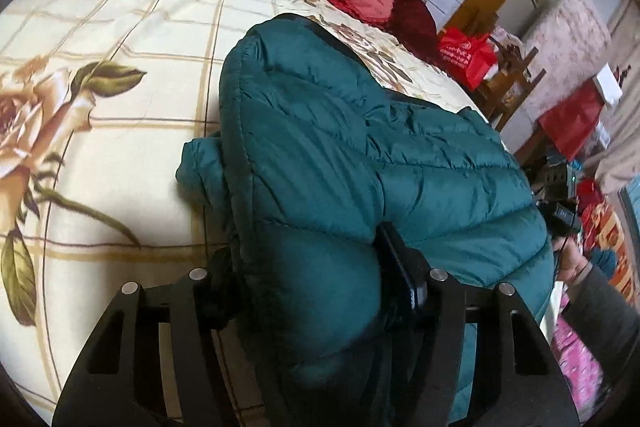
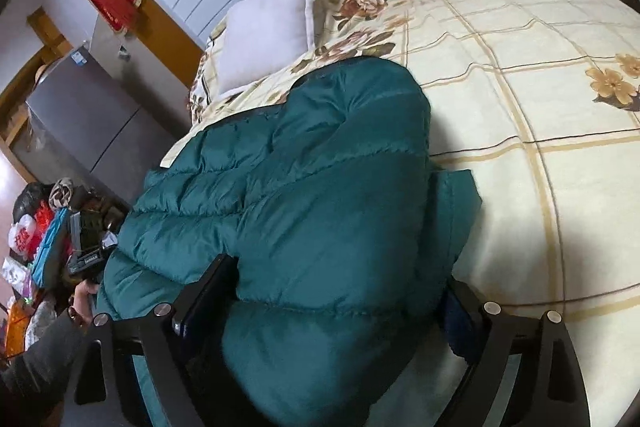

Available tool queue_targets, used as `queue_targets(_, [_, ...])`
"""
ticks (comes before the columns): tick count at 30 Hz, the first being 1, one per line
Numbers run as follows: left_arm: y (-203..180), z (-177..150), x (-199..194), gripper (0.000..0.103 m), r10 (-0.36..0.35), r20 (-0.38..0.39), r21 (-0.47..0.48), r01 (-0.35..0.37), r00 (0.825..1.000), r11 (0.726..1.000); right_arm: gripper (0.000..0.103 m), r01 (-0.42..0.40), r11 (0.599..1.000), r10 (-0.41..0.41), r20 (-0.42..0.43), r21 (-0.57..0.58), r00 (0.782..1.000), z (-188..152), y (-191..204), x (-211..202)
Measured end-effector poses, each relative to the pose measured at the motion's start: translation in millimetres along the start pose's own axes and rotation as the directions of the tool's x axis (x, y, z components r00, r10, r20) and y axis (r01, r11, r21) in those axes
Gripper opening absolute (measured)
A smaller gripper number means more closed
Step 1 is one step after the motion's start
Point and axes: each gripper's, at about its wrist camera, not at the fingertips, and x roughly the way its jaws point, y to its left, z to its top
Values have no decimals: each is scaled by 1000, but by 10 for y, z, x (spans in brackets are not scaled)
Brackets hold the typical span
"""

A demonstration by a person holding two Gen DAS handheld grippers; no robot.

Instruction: Fold large clothes

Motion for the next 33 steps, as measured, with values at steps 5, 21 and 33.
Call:
queue_targets(5, [108, 61, 161, 90, 8, -20, -64, -9, 1000, 998, 78, -53, 999, 53, -15, -2, 998, -17, -40, 4])
queue_targets(21, [-267, 190, -176, 31, 25, 104, -25, -23, 994, 999, 32, 74, 988, -60, 104, -137, 993, 140, 477, -336])
queue_targets(33, [-942, 373, -950, 31, -1, 176, 30, -5, 984, 1000, 30, 136, 977, -102, 207, -161, 973, 407, 1007, -1103])
